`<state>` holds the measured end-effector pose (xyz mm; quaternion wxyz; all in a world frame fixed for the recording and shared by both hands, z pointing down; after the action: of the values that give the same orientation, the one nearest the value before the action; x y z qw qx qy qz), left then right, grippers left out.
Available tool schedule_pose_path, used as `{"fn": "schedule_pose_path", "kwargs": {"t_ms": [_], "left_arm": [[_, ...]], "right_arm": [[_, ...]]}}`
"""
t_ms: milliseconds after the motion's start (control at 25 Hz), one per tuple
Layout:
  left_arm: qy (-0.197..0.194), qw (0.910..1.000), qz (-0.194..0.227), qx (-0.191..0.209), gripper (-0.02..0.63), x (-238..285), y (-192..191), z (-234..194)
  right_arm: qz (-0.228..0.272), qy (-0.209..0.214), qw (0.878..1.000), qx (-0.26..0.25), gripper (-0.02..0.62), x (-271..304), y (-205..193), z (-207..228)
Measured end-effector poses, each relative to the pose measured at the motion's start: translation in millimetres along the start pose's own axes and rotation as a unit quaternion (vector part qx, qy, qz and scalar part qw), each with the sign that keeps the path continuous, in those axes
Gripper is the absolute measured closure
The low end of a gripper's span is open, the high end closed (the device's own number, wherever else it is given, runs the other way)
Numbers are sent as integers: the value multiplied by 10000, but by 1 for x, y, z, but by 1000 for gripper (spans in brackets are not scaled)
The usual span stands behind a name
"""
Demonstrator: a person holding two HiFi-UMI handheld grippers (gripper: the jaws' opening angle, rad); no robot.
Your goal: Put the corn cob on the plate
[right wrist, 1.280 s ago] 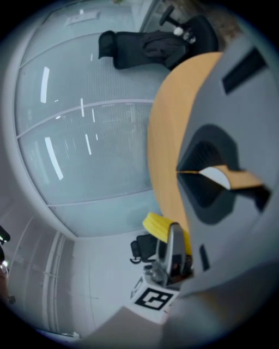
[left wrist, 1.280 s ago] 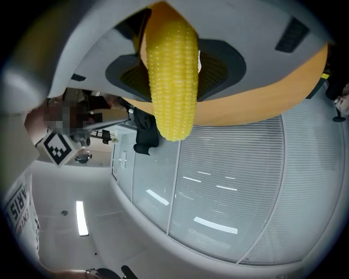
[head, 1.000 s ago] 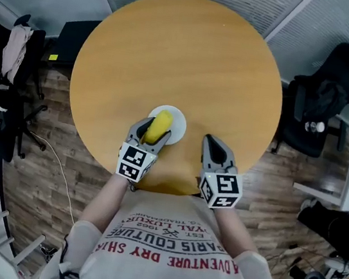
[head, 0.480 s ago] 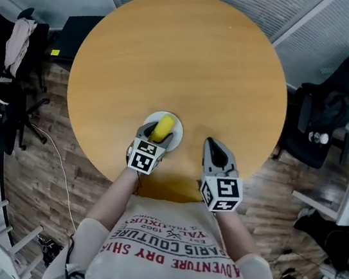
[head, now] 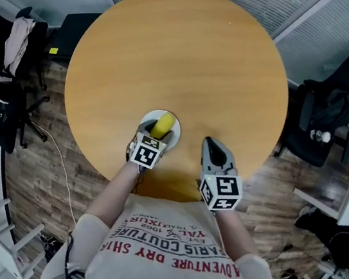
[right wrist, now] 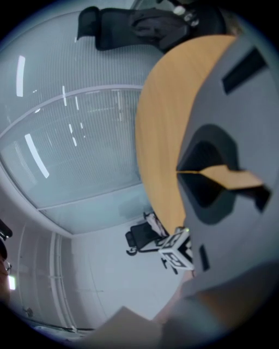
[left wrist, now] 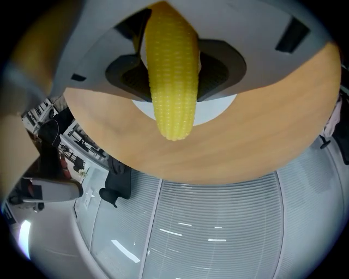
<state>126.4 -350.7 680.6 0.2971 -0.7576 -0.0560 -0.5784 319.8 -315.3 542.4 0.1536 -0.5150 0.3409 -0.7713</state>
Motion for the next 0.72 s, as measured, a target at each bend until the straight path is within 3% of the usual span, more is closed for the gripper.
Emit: {"fn": "schedule_pose_path", "kwargs": {"t_ms": [360, 720], "left_arm": [[48, 9999, 82, 73, 321, 3, -1, -1], [-67, 9992, 294, -248, 288, -10, 4, 2]], "right_arm": [[-85, 24, 10000, -21, 566, -2, -7, -5], [-77, 37, 9999, -95, 566, -10, -11, -13]]}}
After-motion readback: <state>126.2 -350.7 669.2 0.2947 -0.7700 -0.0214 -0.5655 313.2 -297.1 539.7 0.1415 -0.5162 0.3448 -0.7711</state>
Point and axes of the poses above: the fingertips, and each gripper's own axes: x forward along the fingers, z to its right, y out of its top, the point moved 7 cm from there along -x, backward along the fingers, and after that the axes turned 14 degrees about -z, right-handed, at the moved point
